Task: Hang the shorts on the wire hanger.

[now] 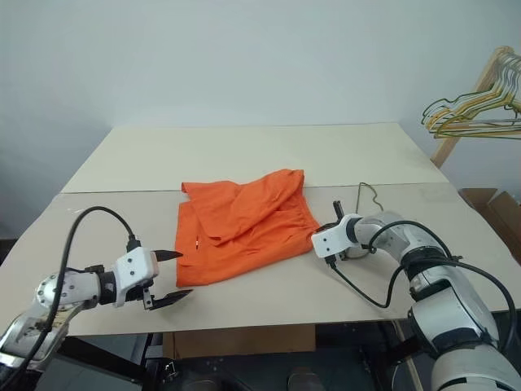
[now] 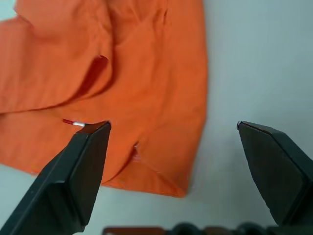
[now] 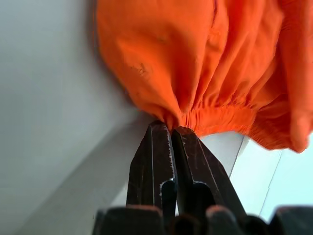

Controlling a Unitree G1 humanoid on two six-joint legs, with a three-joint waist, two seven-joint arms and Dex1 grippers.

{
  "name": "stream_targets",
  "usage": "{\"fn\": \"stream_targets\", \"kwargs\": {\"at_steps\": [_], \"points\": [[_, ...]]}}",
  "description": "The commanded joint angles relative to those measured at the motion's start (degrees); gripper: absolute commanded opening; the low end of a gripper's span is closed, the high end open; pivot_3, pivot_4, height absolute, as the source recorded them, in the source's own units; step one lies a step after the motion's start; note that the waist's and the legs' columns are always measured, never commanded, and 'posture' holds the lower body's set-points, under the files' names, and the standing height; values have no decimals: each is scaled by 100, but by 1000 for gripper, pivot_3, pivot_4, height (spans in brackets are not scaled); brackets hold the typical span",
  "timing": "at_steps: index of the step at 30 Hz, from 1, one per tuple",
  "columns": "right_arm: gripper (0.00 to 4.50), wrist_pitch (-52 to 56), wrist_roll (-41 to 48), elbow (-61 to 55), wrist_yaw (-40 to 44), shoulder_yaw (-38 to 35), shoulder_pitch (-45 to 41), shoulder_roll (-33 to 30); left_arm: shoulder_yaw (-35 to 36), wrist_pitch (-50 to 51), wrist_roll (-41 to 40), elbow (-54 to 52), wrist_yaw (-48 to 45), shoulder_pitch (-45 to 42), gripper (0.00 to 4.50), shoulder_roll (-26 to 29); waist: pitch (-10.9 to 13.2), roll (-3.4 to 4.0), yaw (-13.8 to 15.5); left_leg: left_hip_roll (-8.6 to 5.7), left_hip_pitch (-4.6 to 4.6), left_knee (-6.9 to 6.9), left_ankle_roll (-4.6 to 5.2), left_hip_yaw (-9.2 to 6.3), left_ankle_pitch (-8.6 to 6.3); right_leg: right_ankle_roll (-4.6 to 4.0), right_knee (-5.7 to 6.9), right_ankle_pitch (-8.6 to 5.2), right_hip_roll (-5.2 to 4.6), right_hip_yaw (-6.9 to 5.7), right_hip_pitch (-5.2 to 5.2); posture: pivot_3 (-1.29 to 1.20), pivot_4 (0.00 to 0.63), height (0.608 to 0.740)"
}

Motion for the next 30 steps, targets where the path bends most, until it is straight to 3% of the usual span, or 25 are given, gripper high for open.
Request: {"fn": "stream_targets", "kwargs": {"at_steps": [1, 8, 11, 23, 30], "points": [[16, 285, 550, -930, 424, -377, 243, -234, -197, -318, 314, 344, -75, -245, 4500, 125, 0, 0, 0, 0, 0, 0, 0, 0, 0, 0, 1, 0, 0, 0, 0, -38, 0, 740], [16, 973, 1008, -2187, 939, -681, 933, -431, -599, -514, 668, 1278, -75, -728, 4500, -26, -4, 5, -5, 0, 5, 3, 0, 2, 0, 0, 9, 0, -2, 0, 3, -70, 0, 740], [0, 1114, 1022, -2380, 998, -736, 1075, -483, -696, -572, 779, 1614, 16, -912, 3892, -77, -8, 10, -12, 0, 13, 2, 1, 3, 0, 0, 10, -1, 1, 1, 7, -72, 0, 740], [0, 1319, 1148, -2644, 1136, -790, 1150, -443, -811, -837, 937, 2450, 106, -1235, 149, -193, -15, 20, -13, 1, 17, 2, 1, 3, 0, -1, 12, -2, 4, 2, 9, -63, 0, 740], [0, 1702, 1415, -3326, 1432, -950, 1422, -546, -608, -919, 897, 2048, 233, -951, 13, -21, -16, 21, -13, 4, 17, 0, 1, 2, 0, -5, 15, -5, 5, 1, 5, -65, 0, 740]]}}
